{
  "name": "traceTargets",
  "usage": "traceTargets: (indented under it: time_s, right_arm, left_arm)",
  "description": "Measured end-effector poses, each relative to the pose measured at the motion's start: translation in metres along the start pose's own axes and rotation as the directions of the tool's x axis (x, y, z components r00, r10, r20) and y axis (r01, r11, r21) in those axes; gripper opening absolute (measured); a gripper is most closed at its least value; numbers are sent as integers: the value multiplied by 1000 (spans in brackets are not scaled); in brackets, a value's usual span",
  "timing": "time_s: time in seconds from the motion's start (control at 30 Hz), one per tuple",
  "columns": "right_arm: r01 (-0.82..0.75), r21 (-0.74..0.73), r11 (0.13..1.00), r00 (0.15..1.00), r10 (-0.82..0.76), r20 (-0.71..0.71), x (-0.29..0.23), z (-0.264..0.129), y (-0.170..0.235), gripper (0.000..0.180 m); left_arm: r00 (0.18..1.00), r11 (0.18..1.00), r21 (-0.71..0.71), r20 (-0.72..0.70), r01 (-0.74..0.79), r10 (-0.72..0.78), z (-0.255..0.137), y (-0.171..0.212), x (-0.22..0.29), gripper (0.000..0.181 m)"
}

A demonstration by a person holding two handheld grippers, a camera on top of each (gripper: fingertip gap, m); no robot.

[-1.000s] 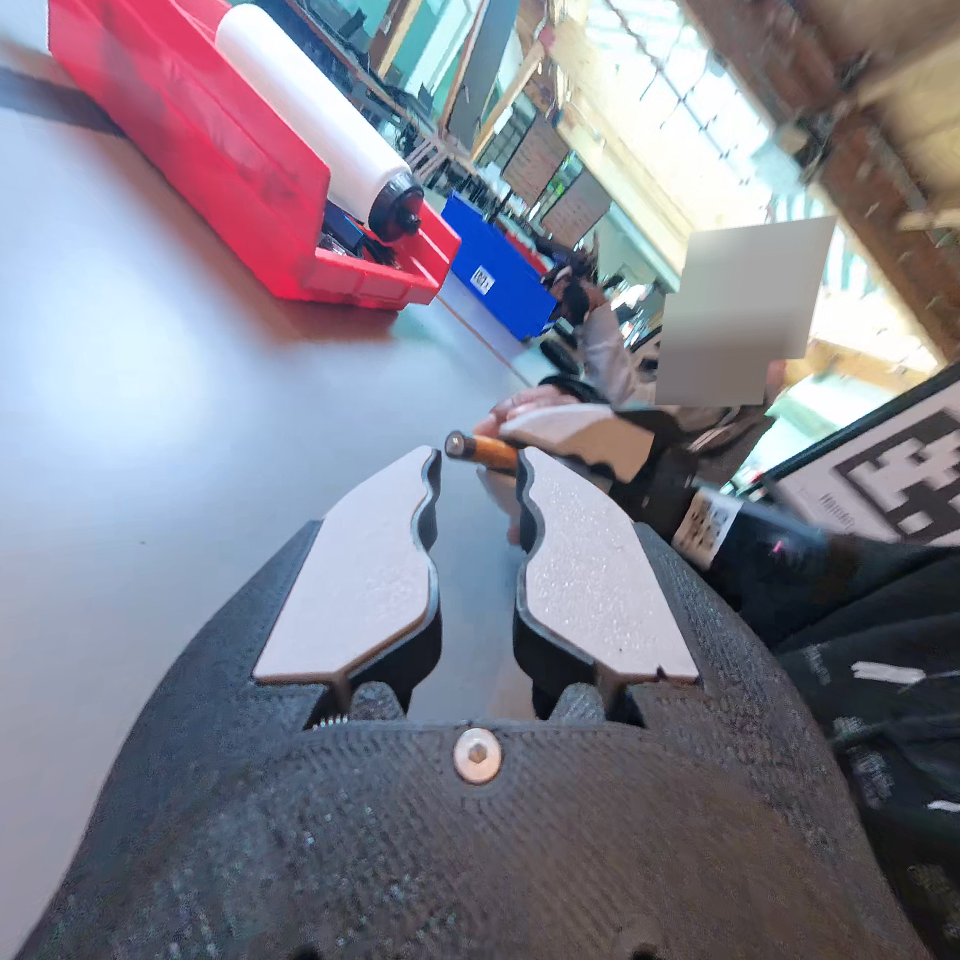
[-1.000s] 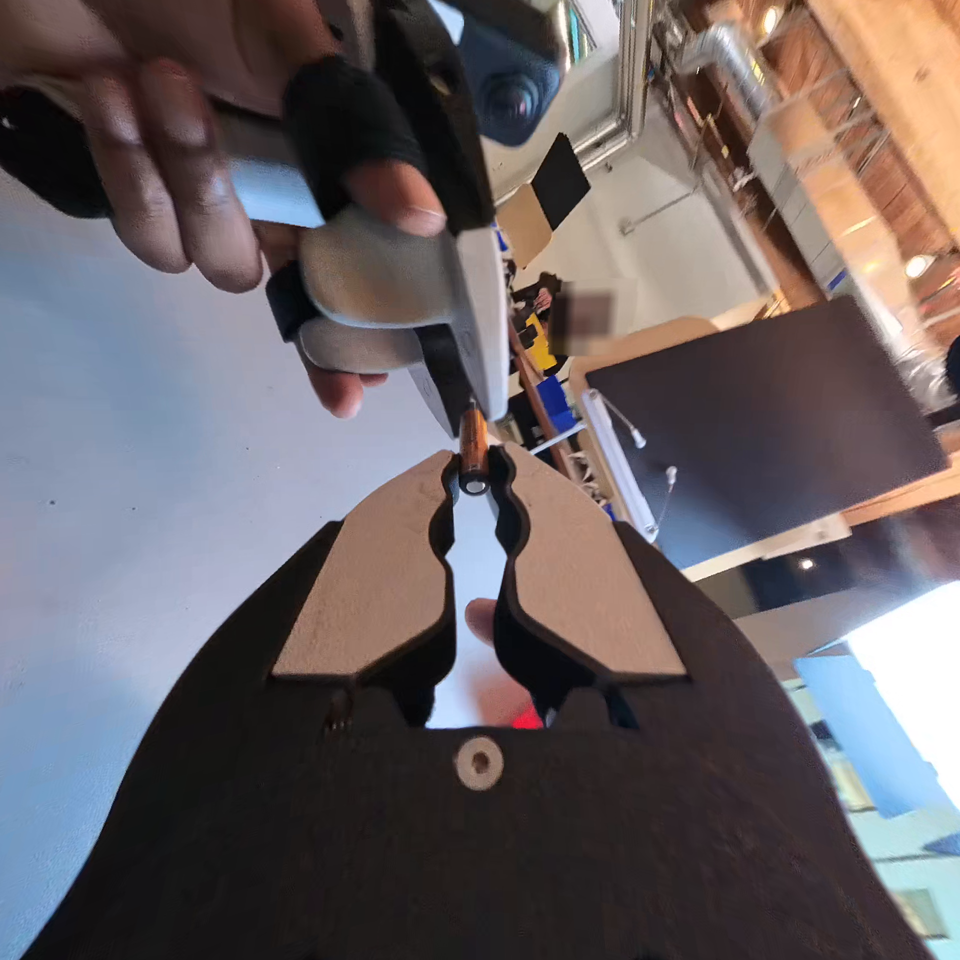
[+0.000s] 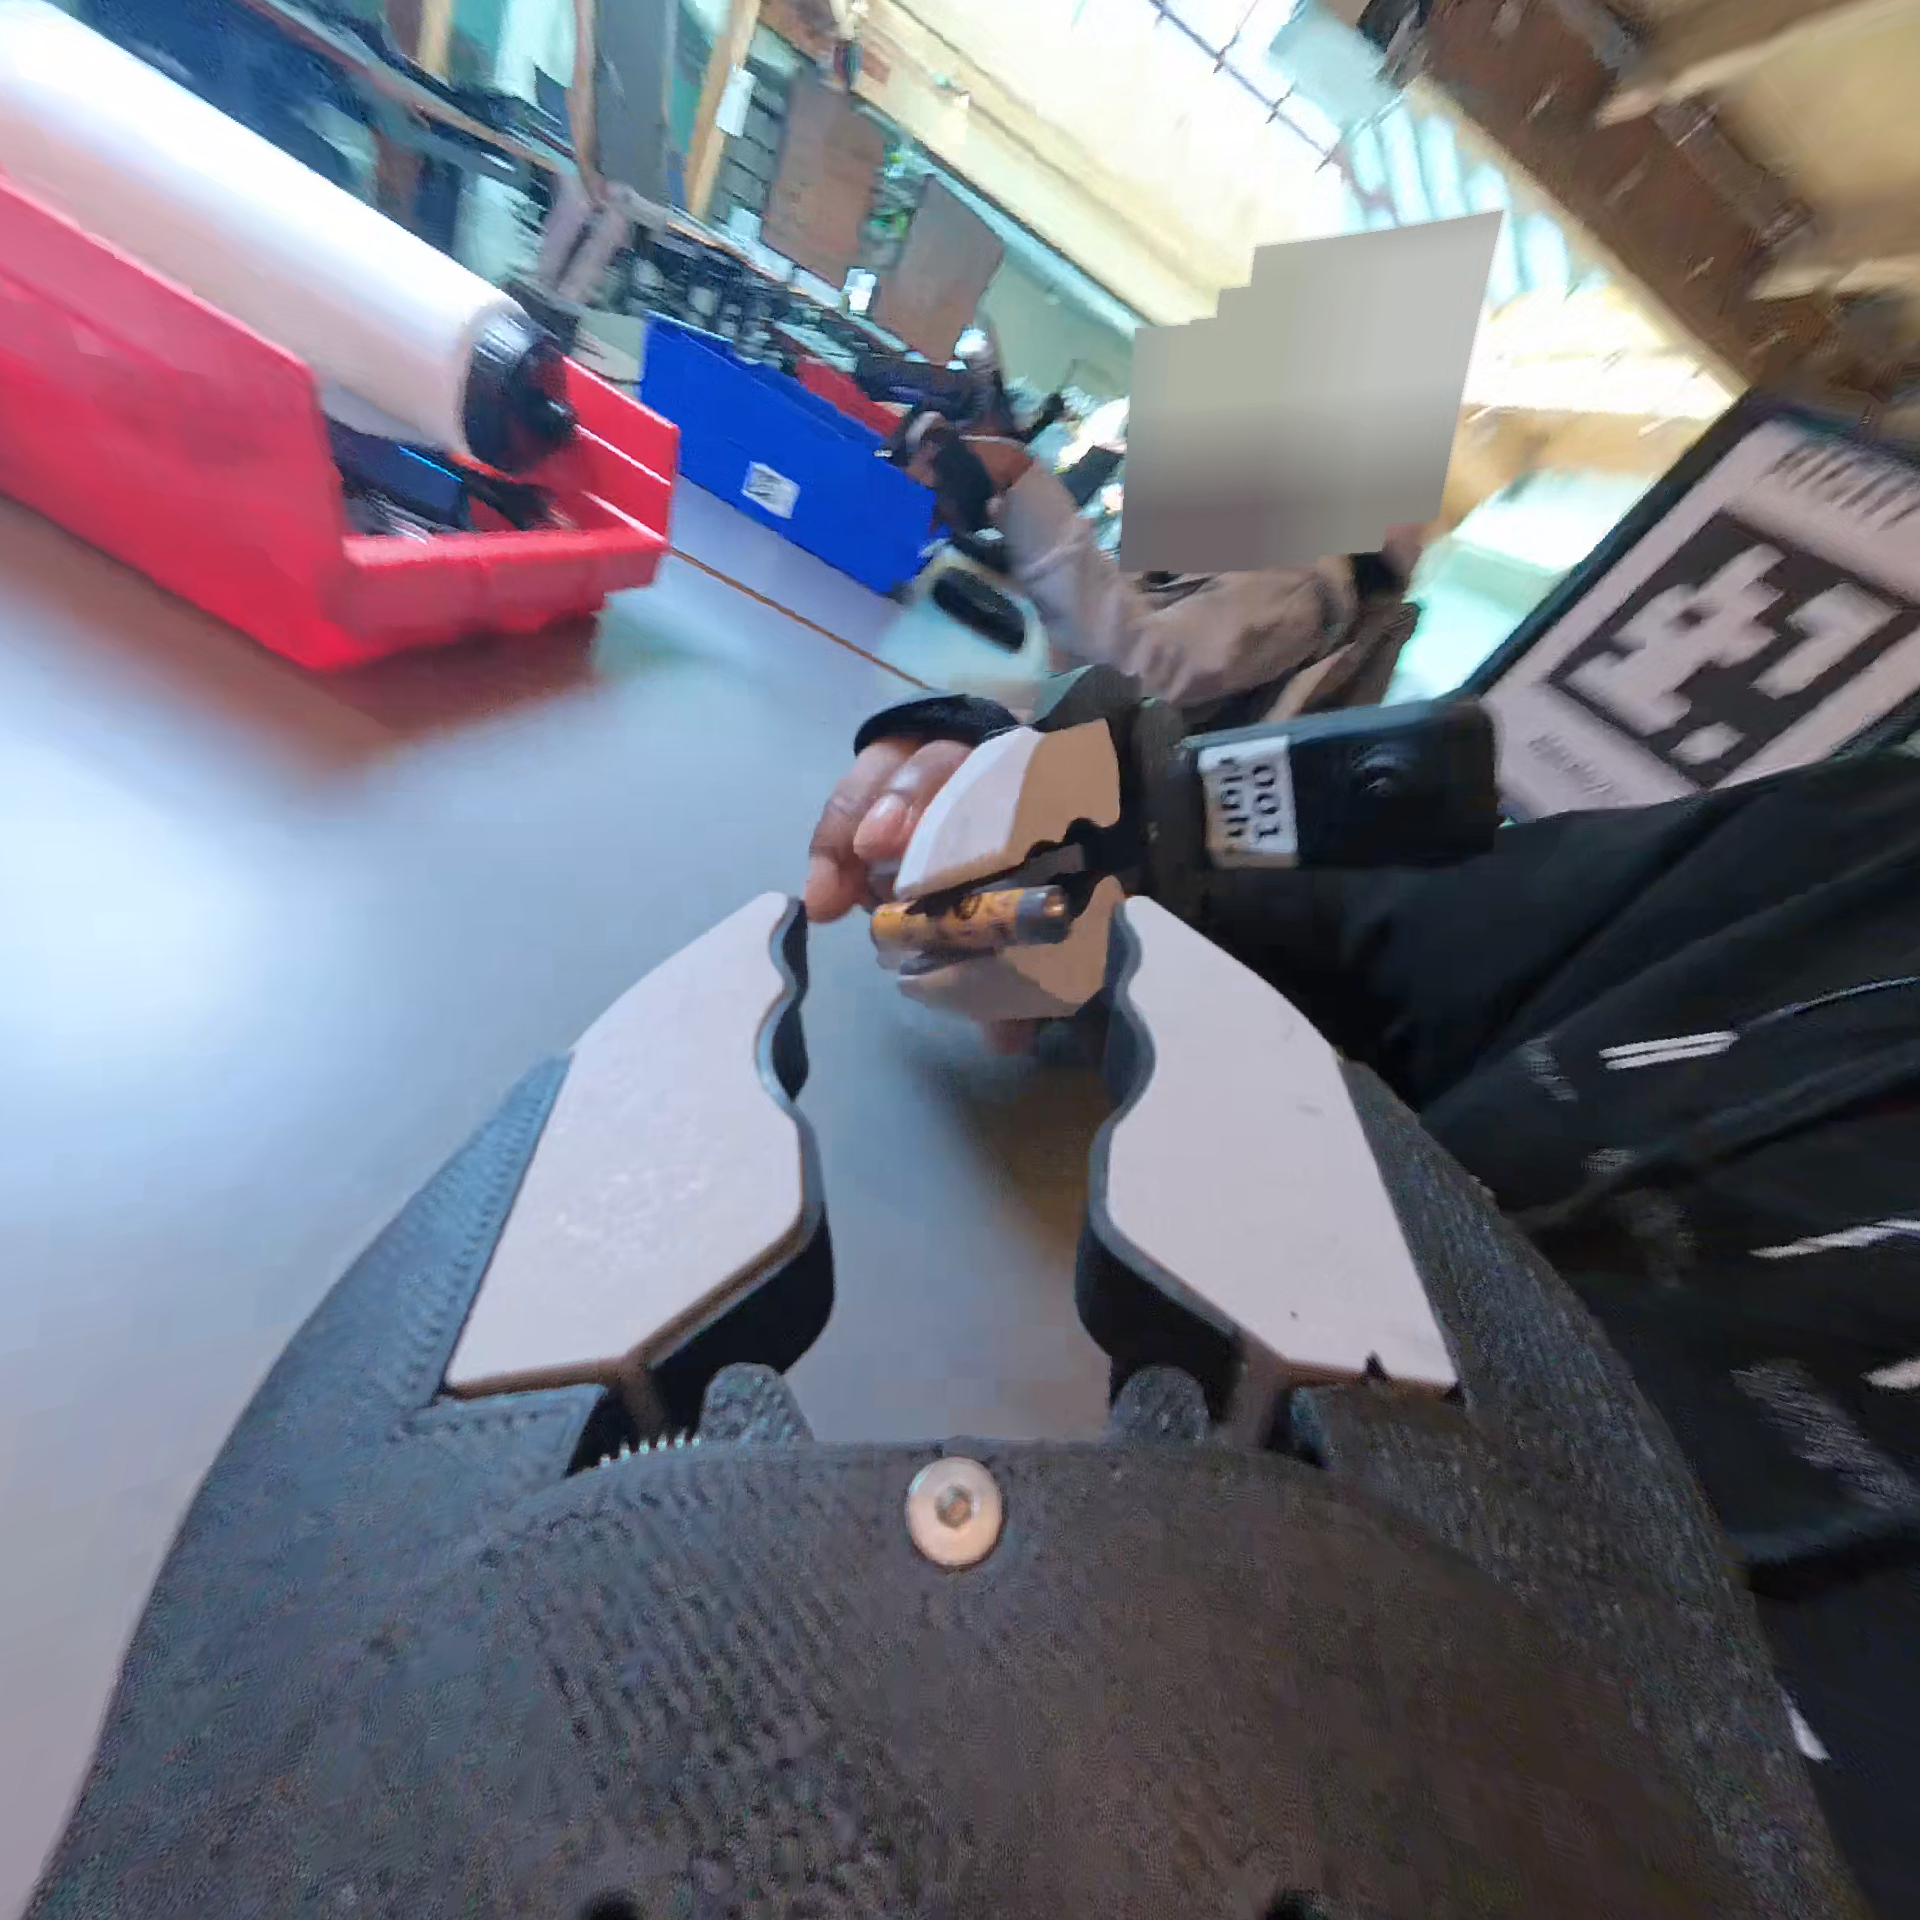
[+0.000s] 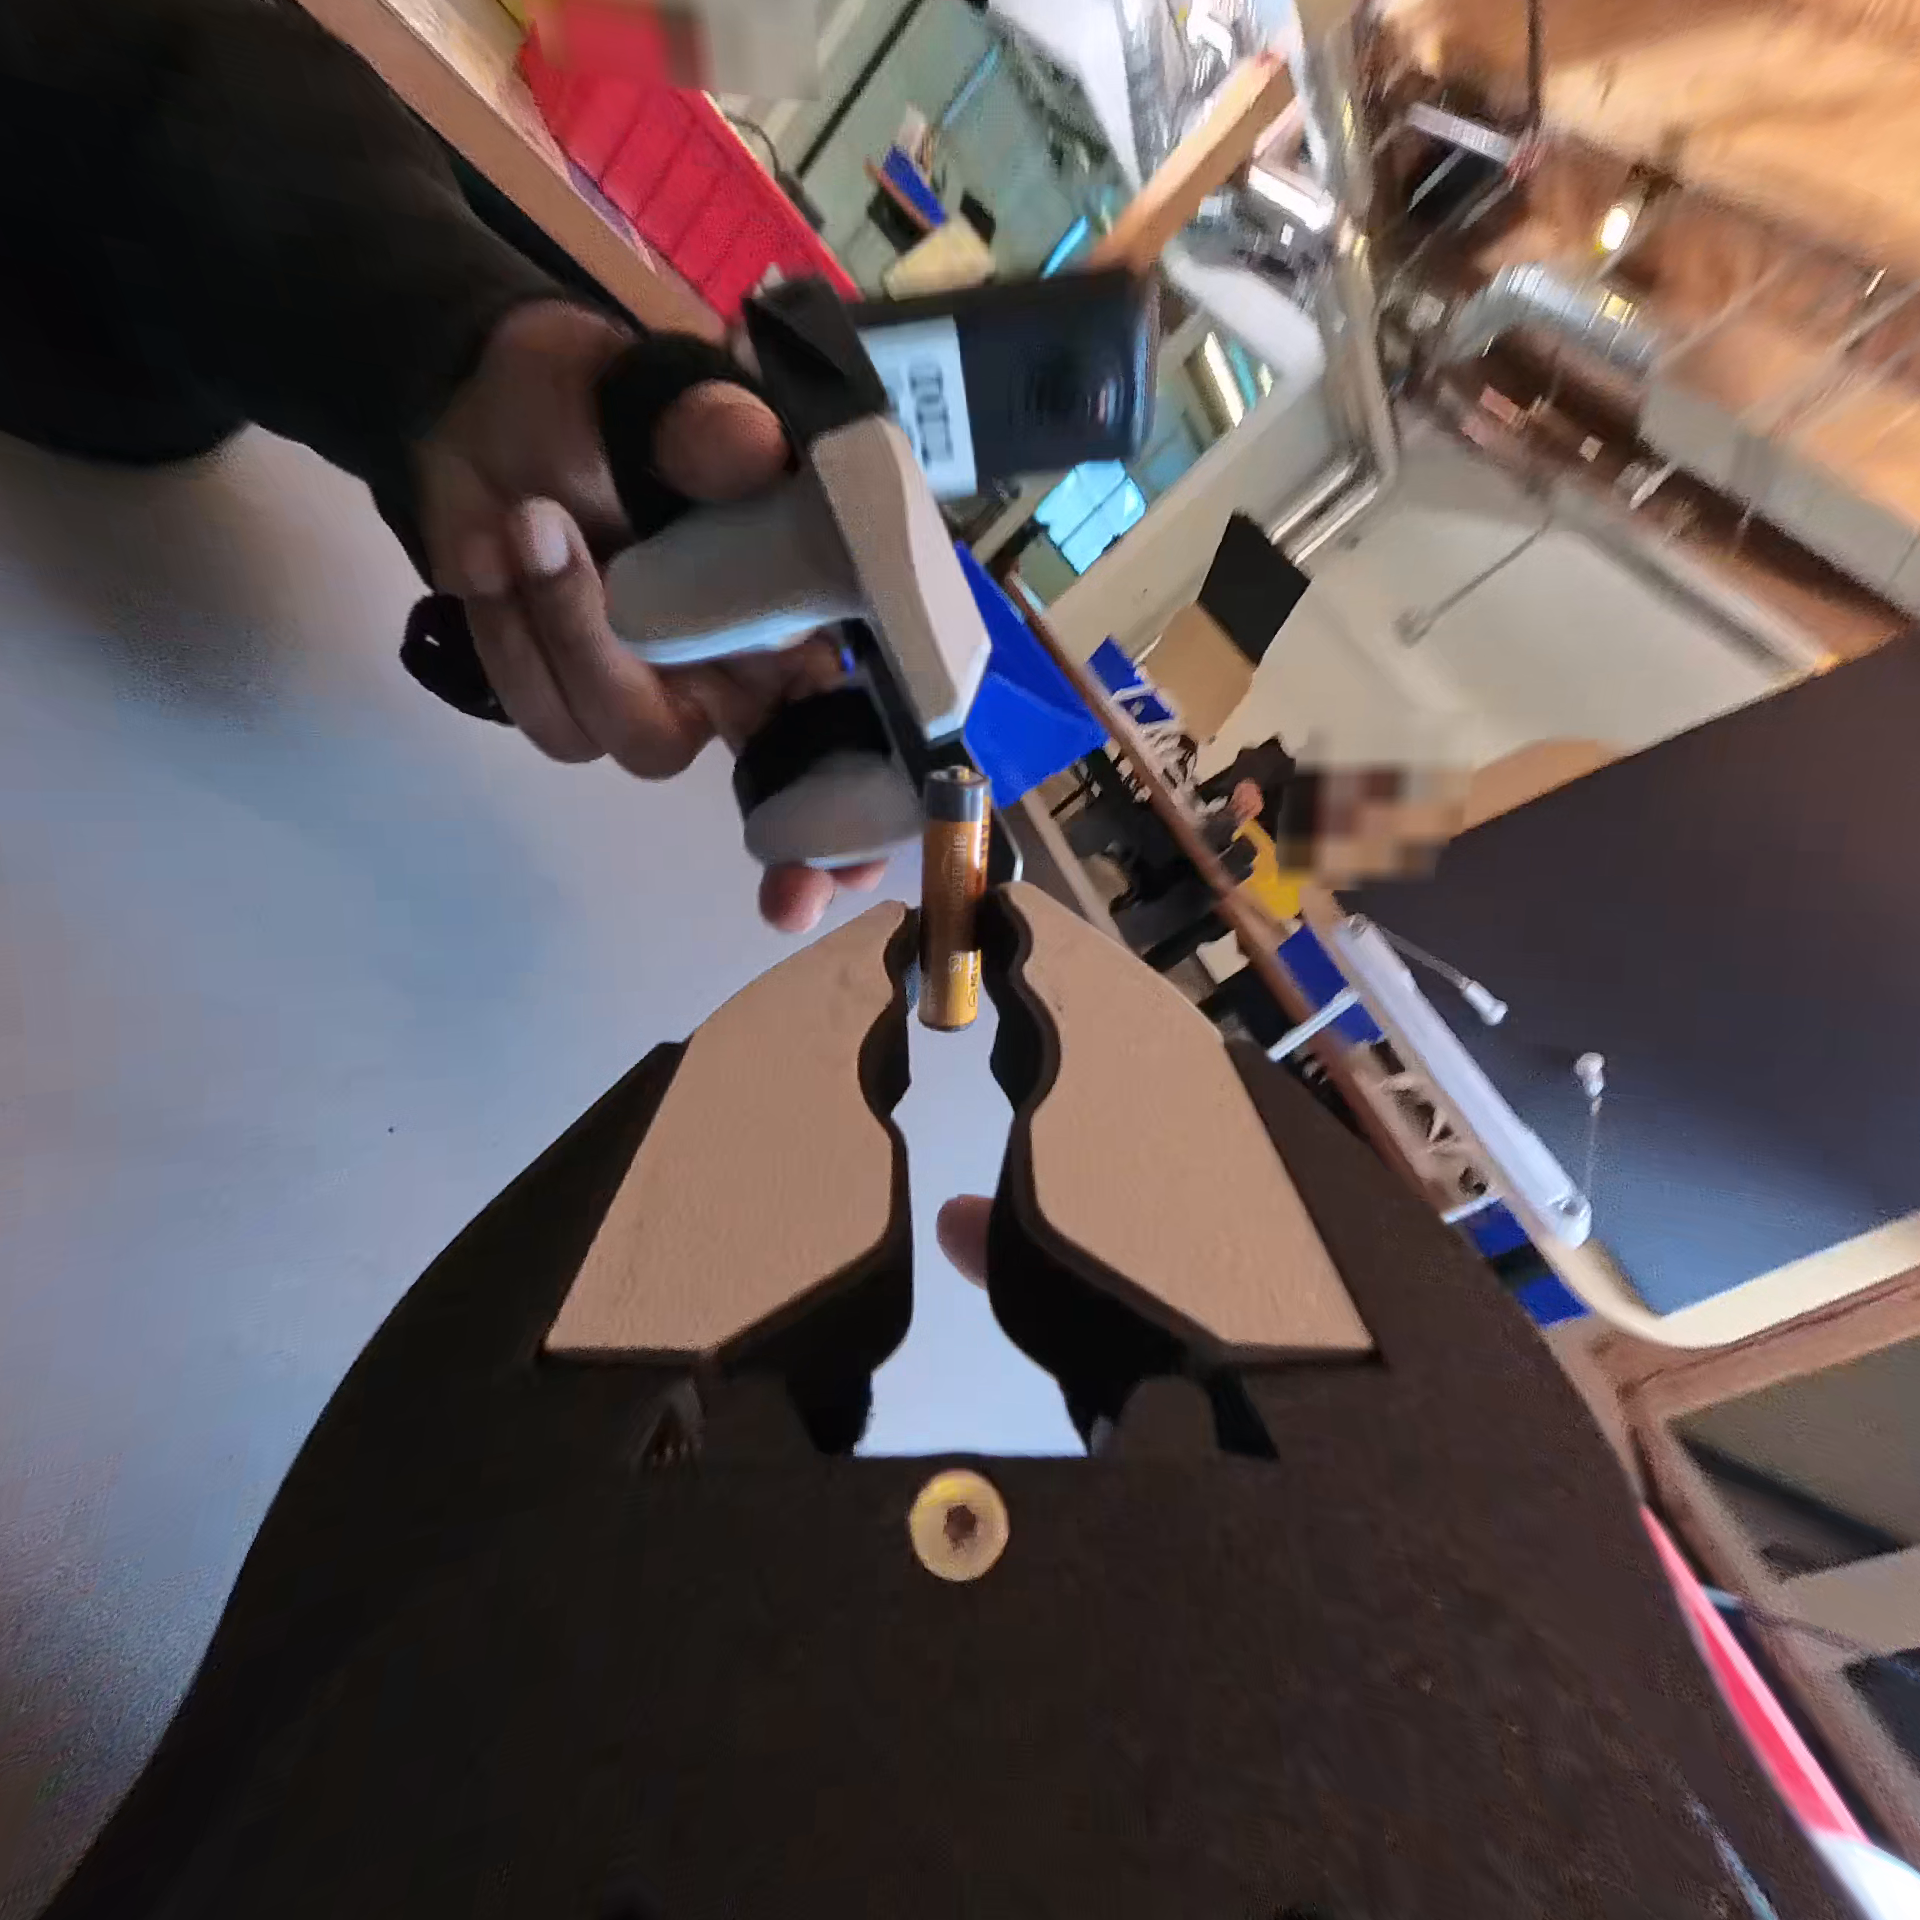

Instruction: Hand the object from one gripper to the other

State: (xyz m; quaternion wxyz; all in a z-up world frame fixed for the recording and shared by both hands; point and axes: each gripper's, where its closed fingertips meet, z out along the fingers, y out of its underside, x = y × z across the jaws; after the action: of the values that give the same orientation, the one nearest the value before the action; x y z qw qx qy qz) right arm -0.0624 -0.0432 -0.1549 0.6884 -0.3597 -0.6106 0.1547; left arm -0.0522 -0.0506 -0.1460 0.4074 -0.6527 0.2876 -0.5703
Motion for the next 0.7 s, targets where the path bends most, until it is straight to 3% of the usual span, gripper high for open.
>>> traceTargets:
  time_s: [0.1, 0.23, 0.33, 0.57, 0.7]
  right_arm:
    - [103, 51, 993, 995, -103, -17, -3, -3, -14, 11]
    - [164, 88, 982, 986, -167, 18, -16, -4, -23, 11]
    - [162, 112, 980, 985, -167, 32, -19, -5, -28, 11]
    - [164, 131, 978, 983, -173, 58, -24, -7, -33, 11]
    - [167, 119, 979, 983, -175, 57, -24, -6, -30, 11]
  left_arm:
    - [982, 992, -53, -141, 116, -123, 3, 10, 11, 61]
    - [968, 987, -146, -229, 68, -101, 8, 28, 29, 66]
    - [959, 984, -173, -269, 40, -87, 7, 33, 37, 49]
    - [924, 982, -159, -348, 106, -156, 4, 29, 45, 51]
    - [944, 985, -156, -309, 73, -119, 5, 30, 40, 49]
